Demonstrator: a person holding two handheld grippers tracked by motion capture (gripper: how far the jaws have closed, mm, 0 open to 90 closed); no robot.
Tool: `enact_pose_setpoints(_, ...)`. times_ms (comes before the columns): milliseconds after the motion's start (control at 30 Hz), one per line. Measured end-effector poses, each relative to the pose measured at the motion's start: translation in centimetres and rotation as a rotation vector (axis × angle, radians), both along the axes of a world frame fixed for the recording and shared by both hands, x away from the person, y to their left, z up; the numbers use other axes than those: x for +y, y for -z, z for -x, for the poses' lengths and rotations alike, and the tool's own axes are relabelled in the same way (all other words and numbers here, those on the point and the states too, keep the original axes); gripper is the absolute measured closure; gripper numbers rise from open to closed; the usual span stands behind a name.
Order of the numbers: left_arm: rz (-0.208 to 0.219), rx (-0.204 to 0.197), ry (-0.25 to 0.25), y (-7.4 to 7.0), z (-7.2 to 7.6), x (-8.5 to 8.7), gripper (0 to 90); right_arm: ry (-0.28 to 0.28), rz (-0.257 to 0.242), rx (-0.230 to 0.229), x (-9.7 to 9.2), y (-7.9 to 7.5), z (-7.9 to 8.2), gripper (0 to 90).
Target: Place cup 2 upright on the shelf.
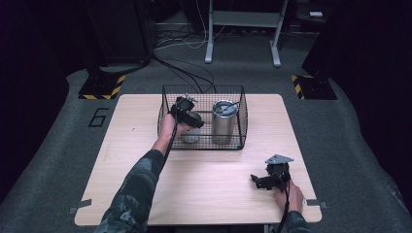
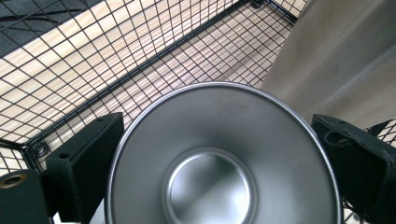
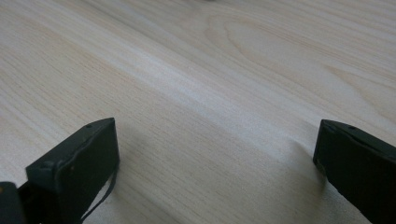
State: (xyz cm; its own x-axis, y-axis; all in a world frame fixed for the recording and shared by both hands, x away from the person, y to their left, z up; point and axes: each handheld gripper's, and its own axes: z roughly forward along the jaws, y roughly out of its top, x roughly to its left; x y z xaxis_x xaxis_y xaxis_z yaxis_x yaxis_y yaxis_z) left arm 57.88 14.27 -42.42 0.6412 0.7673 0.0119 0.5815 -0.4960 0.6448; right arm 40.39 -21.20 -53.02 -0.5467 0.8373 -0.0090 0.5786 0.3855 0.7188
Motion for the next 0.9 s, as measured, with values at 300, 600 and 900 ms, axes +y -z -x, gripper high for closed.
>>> enact_pose_setpoints(300,0.012,-0.013,-0.008,-0.6,0.6,0.3,2.7,0.005,-0.003,0.001,0.0,0.0,0.0,0.0)
enact_pose_setpoints(600,0.085,-0.039,-0.001,-3.3,1.3,1.0,0.2,0.005,0.0,0.006,0.0,0.0,0.0,0.0)
enact_pose_setpoints(900,0.096,-0.058,0.032,-5.1,2.5,1.7,0.2,0.001,-0.002,0.001,0.0,0.0,0.0,0.0)
